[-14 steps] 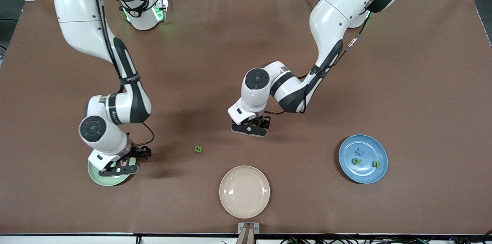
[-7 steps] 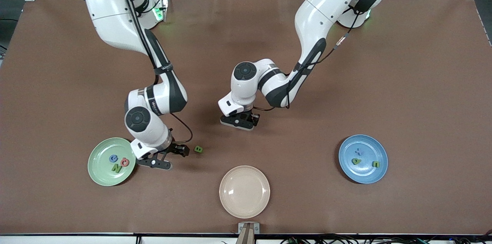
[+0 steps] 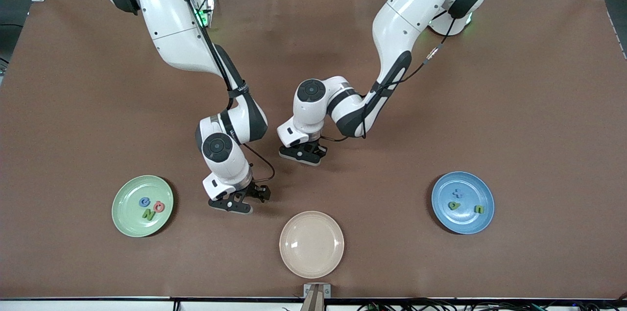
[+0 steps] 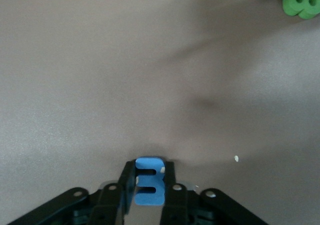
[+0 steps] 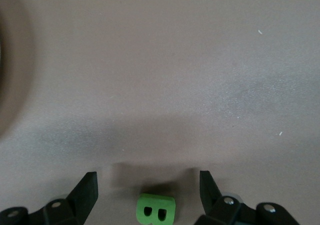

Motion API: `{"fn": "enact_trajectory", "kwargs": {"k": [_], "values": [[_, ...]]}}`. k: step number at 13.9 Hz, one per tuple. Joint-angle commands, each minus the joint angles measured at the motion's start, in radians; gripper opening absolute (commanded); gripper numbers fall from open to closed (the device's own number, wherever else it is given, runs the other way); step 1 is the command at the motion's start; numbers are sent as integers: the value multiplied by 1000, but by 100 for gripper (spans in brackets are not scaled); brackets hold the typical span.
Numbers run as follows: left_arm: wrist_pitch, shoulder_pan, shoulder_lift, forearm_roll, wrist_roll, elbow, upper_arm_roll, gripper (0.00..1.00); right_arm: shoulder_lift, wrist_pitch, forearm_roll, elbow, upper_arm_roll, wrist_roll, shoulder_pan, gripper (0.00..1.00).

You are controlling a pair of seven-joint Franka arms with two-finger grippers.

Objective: Sort upper and lower case letters into plates

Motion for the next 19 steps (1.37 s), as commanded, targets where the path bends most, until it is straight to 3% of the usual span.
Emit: {"fn": "enact_trajectory", "kwargs": {"k": [1,3,7,11,14,17,19], "values": [[-37,-1,-17,21,-14,-3,10,1,4,-13,23,14,-7,4,8,85],[-115,31,-61,13,-19,1,11,0,3,-18,23,3,-8,5,22,82],[-152,247,-156,4,-11,-3,-9,0,3,-67,16,2,-8,16,37,77],[-318,426,-167,-7,69,-13,-10,2,3,-70,10,-5,-8,8,33,69],[-327,522,-148,-10,84,-34,-10,5,1,-70,10,-23,-10,-48,20,55],[-332,571,-147,-4,104,-49,-1,4,0,-70,15,-25,-10,-50,17,26],[-350,609,-146,-5,135,-60,-1,7,0,-72,19,-25,-10,-48,16,13]]}}
